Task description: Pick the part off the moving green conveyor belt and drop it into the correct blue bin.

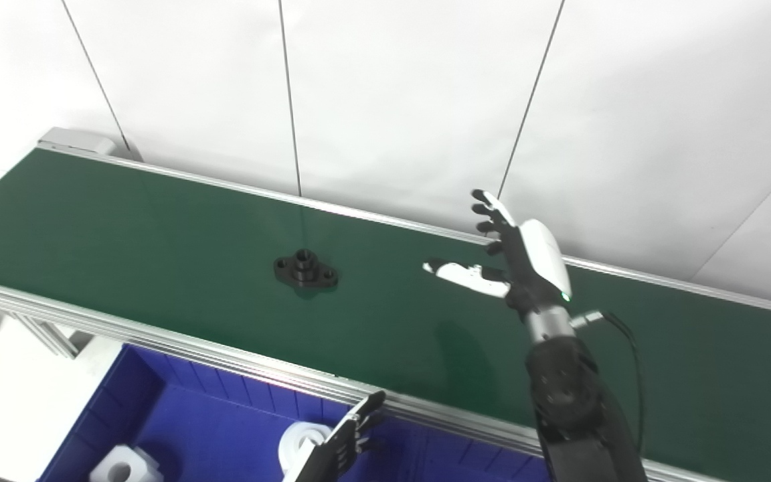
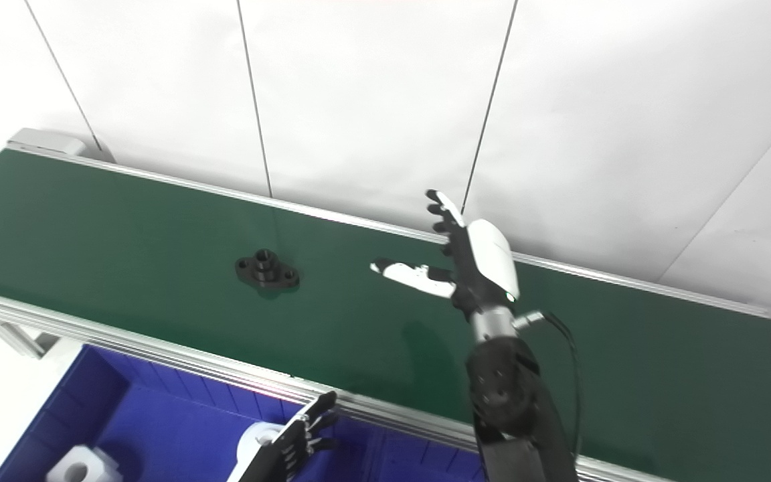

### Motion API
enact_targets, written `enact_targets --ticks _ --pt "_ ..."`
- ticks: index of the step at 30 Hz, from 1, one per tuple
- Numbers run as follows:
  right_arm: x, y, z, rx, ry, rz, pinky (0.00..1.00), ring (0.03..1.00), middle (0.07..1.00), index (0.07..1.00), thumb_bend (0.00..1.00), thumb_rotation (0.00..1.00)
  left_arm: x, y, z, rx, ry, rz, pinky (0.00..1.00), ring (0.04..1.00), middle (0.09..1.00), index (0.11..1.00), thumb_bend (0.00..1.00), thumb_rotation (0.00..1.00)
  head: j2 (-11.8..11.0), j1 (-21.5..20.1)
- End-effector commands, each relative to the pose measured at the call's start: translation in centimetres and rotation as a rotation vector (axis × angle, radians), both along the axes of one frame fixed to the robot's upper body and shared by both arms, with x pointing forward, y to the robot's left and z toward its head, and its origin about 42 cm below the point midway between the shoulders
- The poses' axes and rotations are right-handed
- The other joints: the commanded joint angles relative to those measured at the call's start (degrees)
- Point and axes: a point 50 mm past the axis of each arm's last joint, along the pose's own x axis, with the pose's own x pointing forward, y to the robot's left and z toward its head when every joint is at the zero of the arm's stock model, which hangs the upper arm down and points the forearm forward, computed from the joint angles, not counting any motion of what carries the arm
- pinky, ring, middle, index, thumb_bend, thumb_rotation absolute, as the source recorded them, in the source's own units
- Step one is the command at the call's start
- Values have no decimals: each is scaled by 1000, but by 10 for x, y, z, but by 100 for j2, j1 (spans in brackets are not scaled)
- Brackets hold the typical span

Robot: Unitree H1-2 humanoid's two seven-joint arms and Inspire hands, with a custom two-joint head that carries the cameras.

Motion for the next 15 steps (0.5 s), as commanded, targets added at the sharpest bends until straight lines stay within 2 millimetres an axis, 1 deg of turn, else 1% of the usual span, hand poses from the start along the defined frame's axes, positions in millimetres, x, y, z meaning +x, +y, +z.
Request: enact_targets --ticks 1,2,3,4,6,9,12,15 --pt "16 20 25 -44 -64 11 651 790 866 924 1000 642 3 0 12 3 -83 -3 778 908 953 907 949 735 34 -18" --pt "18 23 26 -55 -64 16 656 792 864 922 1000 638 2 0 12 5 -85 -4 777 908 951 904 942 730 34 -18" --pt "23 33 28 -71 -64 20 658 792 864 921 1000 636 0 0 13 6 -85 -5 777 908 950 903 939 729 63 -37" --pt "26 39 29 -81 -64 23 636 776 837 912 1000 618 -1 0 13 6 -85 -6 789 914 949 901 933 724 62 -40" --pt "32 54 31 -122 -68 33 626 766 822 906 1000 612 -3 0 14 7 -87 -5 800 919 946 898 930 723 78 -50" --pt "39 73 29 -176 -59 51 634 762 822 908 1000 617 -4 -1 16 20 -97 -3 791 913 940 890 929 732 101 -53" --pt "44 84 25 -213 -51 63 640 766 825 910 1000 605 -6 -2 17 32 -105 -9 800 912 939 894 930 752 126 -6" --pt "50 96 20 -239 -34 74 620 751 828 904 1000 588 -6 -2 18 63 -122 -15 790 906 934 900 926 769 135 9"
